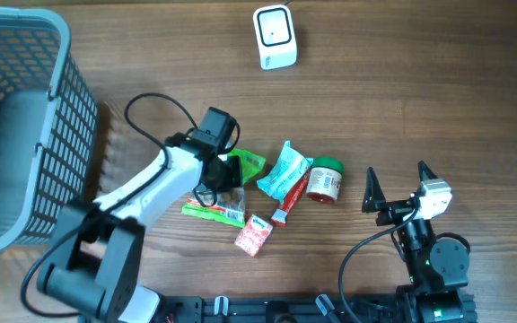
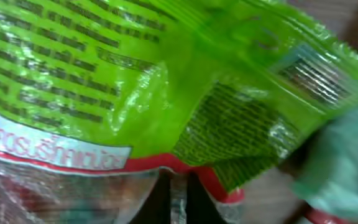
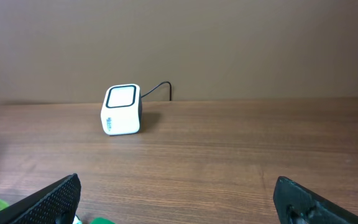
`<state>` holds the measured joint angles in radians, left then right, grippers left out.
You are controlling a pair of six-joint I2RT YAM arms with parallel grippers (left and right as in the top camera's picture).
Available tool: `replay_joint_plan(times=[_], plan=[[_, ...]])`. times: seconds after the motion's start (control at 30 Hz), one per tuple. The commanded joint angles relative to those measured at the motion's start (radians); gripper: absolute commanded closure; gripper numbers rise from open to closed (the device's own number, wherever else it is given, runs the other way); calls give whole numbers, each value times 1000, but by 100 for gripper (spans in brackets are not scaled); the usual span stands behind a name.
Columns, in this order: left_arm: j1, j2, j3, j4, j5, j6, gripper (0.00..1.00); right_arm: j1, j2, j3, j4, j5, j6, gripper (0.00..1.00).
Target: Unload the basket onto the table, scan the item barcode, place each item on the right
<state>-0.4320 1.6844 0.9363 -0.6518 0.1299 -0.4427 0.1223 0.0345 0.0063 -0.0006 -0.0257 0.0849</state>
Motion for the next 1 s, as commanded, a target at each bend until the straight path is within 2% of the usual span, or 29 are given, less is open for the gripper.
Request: replay_joint_plan(times=[0.0,0.07,0.13,0.17,0.2,0.23,0.97], plan=[[32,-6,24,10,-134,20,96,-5,-5,-1,3,-5,-6,0],[62,-37,77,-13,-126,19,96,-5,-5,-1,3,-5,-6,0],[87,-76,135,-50,-119,19,89,-5,-5,-1,3,-5,-6,0],[95,-97,160,-60,-114,19,73,-5,-5,-1,3,-5,-6,0],[99,-114,174,-59,-100,19,33,-5,-5,-1,3,-5,-6,0],[100,-131,180,-51,-83,19,0,-5,-5,-1,3,-5,-6,0],[100,-164,179,-37,-75,19,0,-5,-5,-1,3,-5,-6,0]])
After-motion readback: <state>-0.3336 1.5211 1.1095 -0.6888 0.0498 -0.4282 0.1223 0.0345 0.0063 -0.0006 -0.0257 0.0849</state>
